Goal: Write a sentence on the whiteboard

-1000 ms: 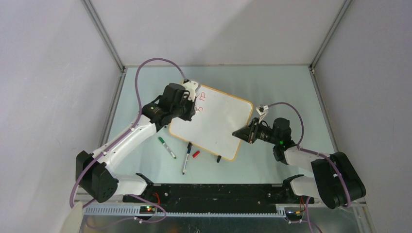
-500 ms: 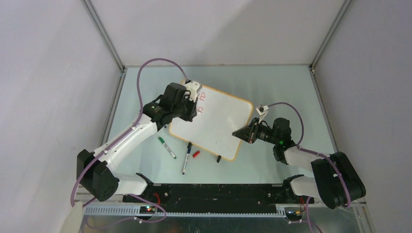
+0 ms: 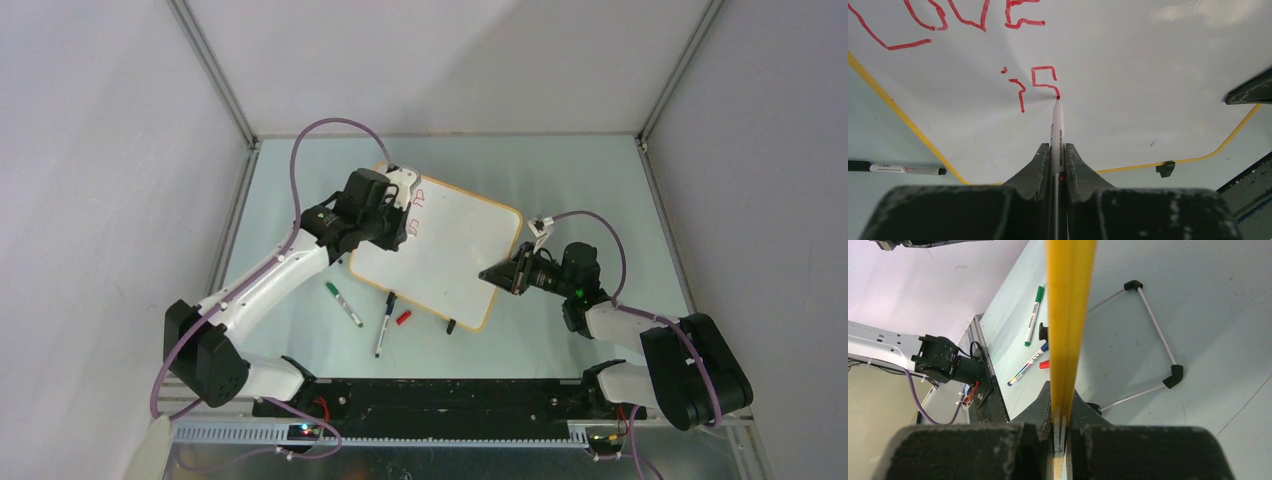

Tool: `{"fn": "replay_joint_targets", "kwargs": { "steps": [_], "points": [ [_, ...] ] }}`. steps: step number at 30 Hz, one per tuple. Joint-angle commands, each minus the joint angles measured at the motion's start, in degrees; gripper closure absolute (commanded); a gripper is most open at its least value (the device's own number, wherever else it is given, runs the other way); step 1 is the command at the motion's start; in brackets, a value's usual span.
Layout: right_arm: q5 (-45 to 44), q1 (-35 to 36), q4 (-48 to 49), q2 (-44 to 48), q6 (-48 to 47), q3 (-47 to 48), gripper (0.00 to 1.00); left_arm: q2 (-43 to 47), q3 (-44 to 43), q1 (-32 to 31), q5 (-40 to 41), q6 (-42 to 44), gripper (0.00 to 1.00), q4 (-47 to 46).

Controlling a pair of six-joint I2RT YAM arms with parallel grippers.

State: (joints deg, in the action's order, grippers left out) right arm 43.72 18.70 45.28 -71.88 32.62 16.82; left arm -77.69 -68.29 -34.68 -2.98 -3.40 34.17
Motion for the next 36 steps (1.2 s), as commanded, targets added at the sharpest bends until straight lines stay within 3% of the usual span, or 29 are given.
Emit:
{"fn": "replay_joint_targets", "kwargs": {
  "steps": [1,18,36],
  "points": [
    [-2.46,-0.16,0.60,0.93,-6.22,0.45,1.00,-0.44,-1.68,-0.43,2.49,1.28,1.00,1.01],
    [-2.43,-0.16,0.54,0.93,-6.21,0.41,1.00,0.57,-1.73,-0.29,6.25,0.55,1.00,0.90],
    [-2.99,-0.32,0.32,0.99,-5.96,0.43,1.00,10.00,1.19,-0.35,4.86,2.26,1.00,-2.34]
  ]
}}
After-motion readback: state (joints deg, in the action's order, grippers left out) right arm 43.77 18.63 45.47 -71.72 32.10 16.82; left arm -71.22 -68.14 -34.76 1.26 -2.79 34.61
